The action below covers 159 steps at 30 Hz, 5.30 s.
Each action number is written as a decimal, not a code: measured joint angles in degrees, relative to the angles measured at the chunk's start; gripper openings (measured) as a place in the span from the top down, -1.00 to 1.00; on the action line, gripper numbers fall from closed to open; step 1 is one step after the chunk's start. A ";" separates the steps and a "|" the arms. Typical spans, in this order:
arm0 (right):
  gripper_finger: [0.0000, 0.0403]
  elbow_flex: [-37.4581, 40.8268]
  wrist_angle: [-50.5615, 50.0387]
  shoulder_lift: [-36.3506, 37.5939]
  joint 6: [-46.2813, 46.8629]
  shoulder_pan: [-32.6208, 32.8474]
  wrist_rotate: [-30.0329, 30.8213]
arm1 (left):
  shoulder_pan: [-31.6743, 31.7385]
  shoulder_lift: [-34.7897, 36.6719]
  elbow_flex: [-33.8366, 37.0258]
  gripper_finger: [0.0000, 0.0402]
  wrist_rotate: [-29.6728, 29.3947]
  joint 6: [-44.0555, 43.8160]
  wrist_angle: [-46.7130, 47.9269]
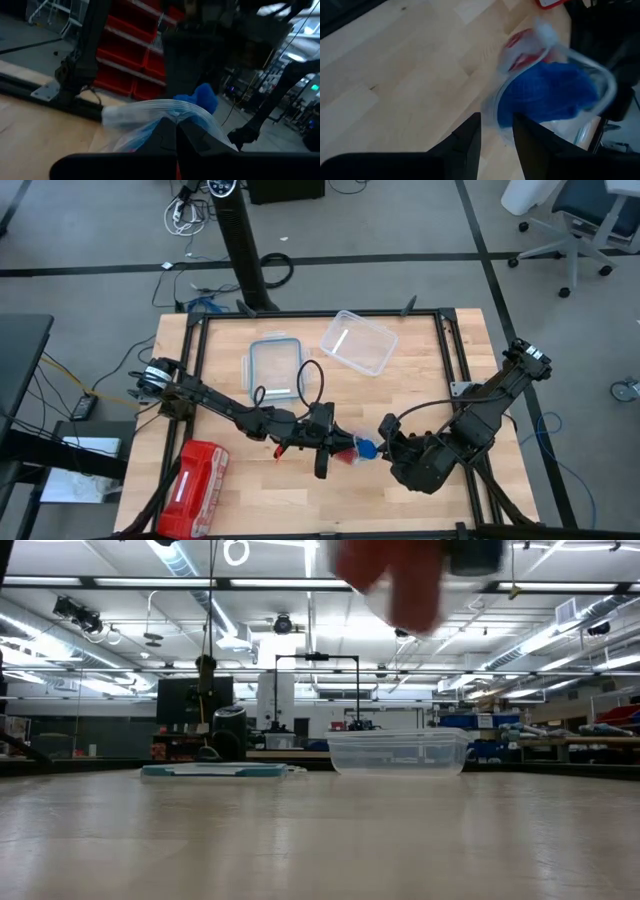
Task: Roll bandage
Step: Put the blue bandage into the transparent zip bag
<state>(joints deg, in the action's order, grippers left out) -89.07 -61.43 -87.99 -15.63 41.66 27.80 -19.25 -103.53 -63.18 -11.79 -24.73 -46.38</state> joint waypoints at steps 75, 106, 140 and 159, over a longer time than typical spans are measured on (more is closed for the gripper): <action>0.99 0.14 -1.69 0.07 14.76 -3.16 -10.30 | 0.50 0.02 -0.02 0.76 0.25 14.11 9.72; 1.00 -2.76 -2.25 -0.22 23.40 -8.45 -25.76 | 0.98 0.00 -0.02 1.00 -0.54 13.93 10.01; 1.00 -6.15 -2.89 -0.56 23.78 -6.69 -25.59 | 1.04 0.04 -0.09 1.00 1.13 19.87 13.12; 1.00 -10.23 -8.29 -1.86 24.53 -7.66 -18.66 | 2.75 5.64 0.00 1.00 5.04 25.55 16.78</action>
<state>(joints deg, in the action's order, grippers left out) -99.30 -69.72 -89.84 8.90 33.99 9.13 -16.49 -97.89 -63.18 -6.75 0.82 -29.61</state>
